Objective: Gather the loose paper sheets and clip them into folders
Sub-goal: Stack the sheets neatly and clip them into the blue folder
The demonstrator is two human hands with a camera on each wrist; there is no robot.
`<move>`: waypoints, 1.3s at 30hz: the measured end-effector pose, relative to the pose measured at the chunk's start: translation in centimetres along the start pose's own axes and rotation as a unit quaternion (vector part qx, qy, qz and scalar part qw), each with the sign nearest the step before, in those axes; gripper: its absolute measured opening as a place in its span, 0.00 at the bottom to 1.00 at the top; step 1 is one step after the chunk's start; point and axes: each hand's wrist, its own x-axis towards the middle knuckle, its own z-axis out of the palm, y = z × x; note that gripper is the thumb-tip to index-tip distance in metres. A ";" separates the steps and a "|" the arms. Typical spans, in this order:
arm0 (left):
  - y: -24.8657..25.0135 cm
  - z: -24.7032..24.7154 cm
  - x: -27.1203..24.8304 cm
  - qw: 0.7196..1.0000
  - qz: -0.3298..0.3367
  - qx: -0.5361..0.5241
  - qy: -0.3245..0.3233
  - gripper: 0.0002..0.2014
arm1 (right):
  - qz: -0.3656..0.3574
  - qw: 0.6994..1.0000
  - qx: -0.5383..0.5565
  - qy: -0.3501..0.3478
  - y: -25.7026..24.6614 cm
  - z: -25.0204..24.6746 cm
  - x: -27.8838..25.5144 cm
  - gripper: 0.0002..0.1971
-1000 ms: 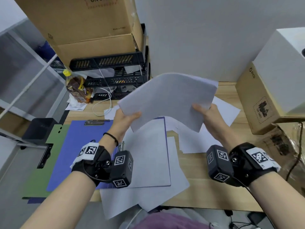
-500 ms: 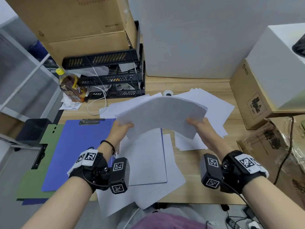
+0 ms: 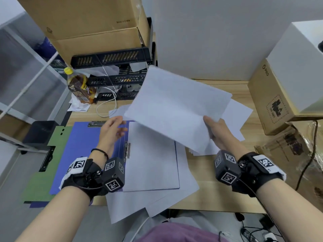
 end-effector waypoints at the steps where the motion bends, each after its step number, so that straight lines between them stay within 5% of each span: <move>1: -0.1 -0.2 -0.3 1.000 -0.008 -0.011 -0.009 0.07 | 0.004 0.999 0.042 0.004 -0.2 0.8 0.1 0.18; 6: -1.6 1.2 -2.2 0.985 -0.085 -0.019 -0.147 0.21 | 0.060 0.990 0.116 -0.046 1.4 5.7 -0.8 0.20; 12: -3.0 0.8 -2.8 0.994 -0.074 0.057 -0.051 0.12 | 0.146 0.972 0.068 -0.168 5.5 8.8 -2.9 0.12; 18: -5.2 -5.1 -3.5 0.981 -0.127 0.116 -0.091 0.14 | 0.208 0.954 0.110 -0.185 5.7 7.1 -1.7 0.09; 21: -6.0 -7.4 -3.7 0.960 -0.166 0.147 -0.173 0.23 | 0.222 0.948 0.041 -0.223 4.9 7.9 -1.3 0.17; 26: -6.9 -9.7 -4.0 0.927 -0.228 0.157 -0.254 0.32 | 0.198 0.931 -0.149 -0.268 6.2 12.3 -0.8 0.14; 29: -7.2 -11.4 -3.7 0.935 -0.236 0.141 -0.223 0.32 | 0.207 0.921 -0.198 -0.266 7.5 15.3 -0.6 0.14; 33: -7.3 -14.3 -2.1 0.969 -0.187 0.135 -0.088 0.12 | 0.230 0.904 -0.213 -0.290 9.2 19.5 -0.8 0.11; 39: -6.8 -18.4 1.7 0.974 -0.167 0.148 0.031 0.17 | 0.258 0.911 -0.182 -0.266 10.7 26.6 -0.1 0.11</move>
